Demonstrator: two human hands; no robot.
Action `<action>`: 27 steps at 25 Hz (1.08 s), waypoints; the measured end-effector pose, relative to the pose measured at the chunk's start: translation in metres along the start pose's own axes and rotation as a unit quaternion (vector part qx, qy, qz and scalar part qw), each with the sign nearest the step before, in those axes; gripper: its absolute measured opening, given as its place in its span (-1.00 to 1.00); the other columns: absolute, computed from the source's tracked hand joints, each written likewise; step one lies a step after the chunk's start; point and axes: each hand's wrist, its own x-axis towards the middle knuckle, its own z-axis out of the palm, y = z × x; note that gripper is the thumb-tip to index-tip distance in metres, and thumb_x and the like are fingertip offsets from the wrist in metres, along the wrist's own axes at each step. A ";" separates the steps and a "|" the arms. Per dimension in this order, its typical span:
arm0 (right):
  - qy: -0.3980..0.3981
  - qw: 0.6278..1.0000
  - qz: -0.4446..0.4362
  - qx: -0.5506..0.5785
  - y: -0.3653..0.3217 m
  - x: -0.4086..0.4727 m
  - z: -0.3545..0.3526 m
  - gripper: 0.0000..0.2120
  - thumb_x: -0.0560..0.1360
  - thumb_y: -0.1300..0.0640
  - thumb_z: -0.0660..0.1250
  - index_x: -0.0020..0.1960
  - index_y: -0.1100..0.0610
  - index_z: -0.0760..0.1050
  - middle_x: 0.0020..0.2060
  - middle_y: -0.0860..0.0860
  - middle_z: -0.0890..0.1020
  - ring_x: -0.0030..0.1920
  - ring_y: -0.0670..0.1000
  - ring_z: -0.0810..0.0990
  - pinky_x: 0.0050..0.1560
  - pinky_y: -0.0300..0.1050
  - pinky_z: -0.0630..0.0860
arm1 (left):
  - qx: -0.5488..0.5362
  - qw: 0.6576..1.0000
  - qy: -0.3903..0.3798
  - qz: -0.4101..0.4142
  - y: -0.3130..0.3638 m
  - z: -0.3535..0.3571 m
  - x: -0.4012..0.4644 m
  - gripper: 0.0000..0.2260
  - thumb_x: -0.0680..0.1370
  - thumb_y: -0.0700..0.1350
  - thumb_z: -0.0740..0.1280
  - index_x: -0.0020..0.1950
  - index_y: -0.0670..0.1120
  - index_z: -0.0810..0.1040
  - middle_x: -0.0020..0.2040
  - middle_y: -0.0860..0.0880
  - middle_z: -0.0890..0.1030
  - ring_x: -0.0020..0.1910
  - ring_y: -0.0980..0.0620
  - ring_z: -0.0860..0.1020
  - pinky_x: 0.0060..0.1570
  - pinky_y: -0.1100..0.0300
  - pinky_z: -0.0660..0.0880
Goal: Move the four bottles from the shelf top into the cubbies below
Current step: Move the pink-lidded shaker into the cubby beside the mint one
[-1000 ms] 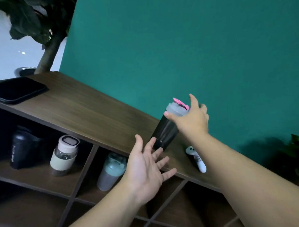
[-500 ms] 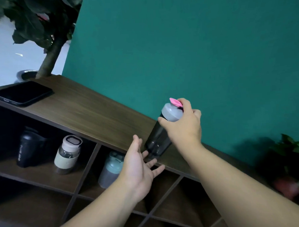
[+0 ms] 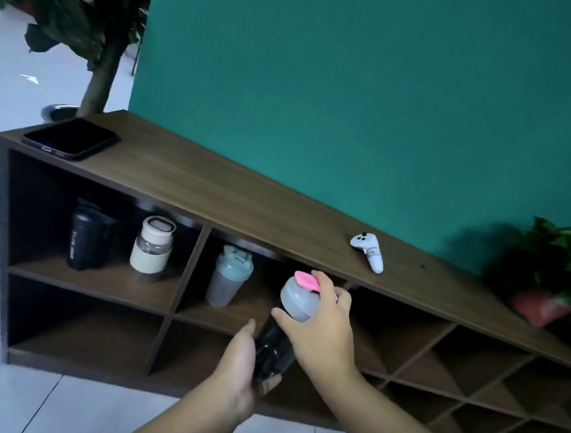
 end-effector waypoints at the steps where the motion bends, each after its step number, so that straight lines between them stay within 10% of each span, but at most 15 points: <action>1: -0.014 1.000 0.018 0.002 0.013 -0.004 0.017 -0.15 0.32 -0.22 0.57 0.48 -0.27 0.21 0.42 -0.06 0.28 0.11 0.06 0.58 0.05 -0.07 0.56 | -0.007 1.000 0.021 -0.018 -0.006 -0.012 0.016 -0.56 0.67 0.16 0.21 0.32 -0.12 0.61 0.17 -0.22 0.74 0.12 -0.21 0.70 0.38 -0.25 0.49; 7: -0.010 0.999 0.037 0.004 0.053 0.034 0.088 -0.15 0.34 -0.15 0.59 0.50 -0.18 0.22 0.45 -0.07 0.29 0.05 0.06 0.58 -0.02 -0.09 0.48 | -0.063 0.997 0.044 -0.023 -0.009 -0.019 0.088 -0.62 0.71 0.09 0.19 0.09 -0.17 0.64 -0.25 -0.10 0.79 -0.12 -0.07 0.71 0.21 0.04 0.58; 12: 0.032 0.999 0.031 -0.001 0.061 0.105 0.126 -0.17 0.32 -0.13 0.61 0.46 -0.08 0.26 0.46 0.03 0.27 0.18 0.22 0.59 0.13 0.09 0.57 | -0.096 0.995 0.031 0.011 0.025 0.011 0.152 -0.64 0.69 0.09 0.21 0.25 -0.14 0.63 0.06 -0.11 0.74 -0.01 -0.06 0.68 0.37 0.03 0.51; 16: 0.031 0.997 0.063 -0.011 0.068 0.146 0.146 -0.23 0.34 -0.16 0.59 0.38 0.13 0.35 0.42 0.16 0.32 0.25 0.31 0.55 0.21 0.15 0.55 | -0.088 0.995 0.033 0.026 0.042 0.019 0.184 -0.68 0.71 0.09 0.19 0.28 -0.08 0.57 0.02 -0.11 0.70 -0.09 -0.03 0.67 0.03 0.11 0.61; 27: 0.068 0.994 0.060 0.062 0.084 0.154 0.169 -0.26 0.35 -0.11 0.60 0.37 0.03 0.30 0.52 0.13 0.20 0.33 0.28 0.50 0.12 0.18 0.60 | -0.082 0.995 -0.020 0.059 0.033 0.009 0.202 -0.61 0.70 0.11 0.19 0.40 -0.08 0.58 0.37 -0.13 0.63 0.01 0.02 0.58 0.46 0.06 0.44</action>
